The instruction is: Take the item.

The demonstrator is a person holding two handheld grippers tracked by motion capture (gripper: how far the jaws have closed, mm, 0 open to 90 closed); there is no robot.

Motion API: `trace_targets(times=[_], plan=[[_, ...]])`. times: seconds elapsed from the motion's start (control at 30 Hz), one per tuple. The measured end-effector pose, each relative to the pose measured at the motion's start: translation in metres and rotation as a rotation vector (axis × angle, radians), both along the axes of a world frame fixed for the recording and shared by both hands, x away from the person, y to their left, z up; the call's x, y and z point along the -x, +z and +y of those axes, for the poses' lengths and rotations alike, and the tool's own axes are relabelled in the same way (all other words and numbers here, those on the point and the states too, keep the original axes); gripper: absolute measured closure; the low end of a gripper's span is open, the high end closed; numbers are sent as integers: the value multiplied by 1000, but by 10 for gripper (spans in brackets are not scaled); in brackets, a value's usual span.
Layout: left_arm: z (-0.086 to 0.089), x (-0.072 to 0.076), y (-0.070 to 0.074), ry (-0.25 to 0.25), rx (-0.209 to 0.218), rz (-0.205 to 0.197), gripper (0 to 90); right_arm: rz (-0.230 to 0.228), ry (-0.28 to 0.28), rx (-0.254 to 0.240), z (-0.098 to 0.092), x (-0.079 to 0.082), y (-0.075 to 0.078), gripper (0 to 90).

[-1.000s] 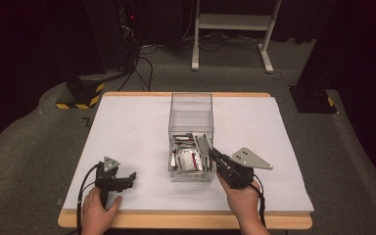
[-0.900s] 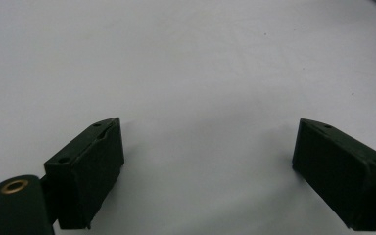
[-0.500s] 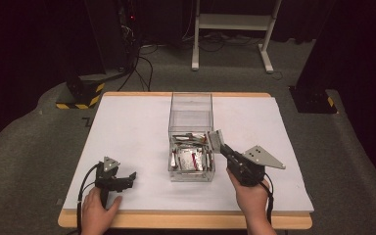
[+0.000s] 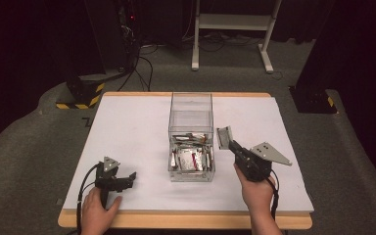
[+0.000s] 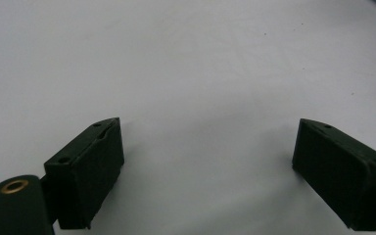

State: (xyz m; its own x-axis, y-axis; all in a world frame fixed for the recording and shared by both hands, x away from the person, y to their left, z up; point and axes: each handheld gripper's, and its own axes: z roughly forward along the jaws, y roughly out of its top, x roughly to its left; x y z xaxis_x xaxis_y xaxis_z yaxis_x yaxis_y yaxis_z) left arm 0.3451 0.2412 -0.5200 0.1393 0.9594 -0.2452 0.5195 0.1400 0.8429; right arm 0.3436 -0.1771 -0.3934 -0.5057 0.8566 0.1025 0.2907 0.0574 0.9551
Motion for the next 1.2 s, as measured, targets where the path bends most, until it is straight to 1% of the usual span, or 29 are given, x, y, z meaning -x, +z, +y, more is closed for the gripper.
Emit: trace_targets(times=[0.1, 0.13, 0.17, 0.3, 0.43, 0.57, 0.97, 1.07, 1.2], plan=[[0, 0, 0, 0, -1, 0, 119, -2, -14, 8, -2, -5, -2, 882], [1, 0, 0, -7, -9, 5, 119, 0, -16, 8, -3, -6, -2, 882], [0, 0, 0, -2, -3, 2, 119, 2, -18, 9, -3, -7, -3, 882], [1, 0, 0, -6, -8, 5, 119, 4, -33, 24, -4, -13, -5, 882], [0, 0, 0, 0, -1, 0, 119, 5, -48, 40, -4, -18, -8, 882], [1, 0, 0, -6, -8, 5, 119, 13, -68, 57, -6, -27, -14, 882], [1, 0, 0, -7, -9, 5, 118, 58, -105, 96, -9, -45, -31, 882], [1, 0, 0, -8, -10, 5, 119, 87, -114, 102, -10, -51, -39, 882], [1, 0, 0, -7, -8, 5, 118, 112, -120, 110, -11, -56, -47, 882]])
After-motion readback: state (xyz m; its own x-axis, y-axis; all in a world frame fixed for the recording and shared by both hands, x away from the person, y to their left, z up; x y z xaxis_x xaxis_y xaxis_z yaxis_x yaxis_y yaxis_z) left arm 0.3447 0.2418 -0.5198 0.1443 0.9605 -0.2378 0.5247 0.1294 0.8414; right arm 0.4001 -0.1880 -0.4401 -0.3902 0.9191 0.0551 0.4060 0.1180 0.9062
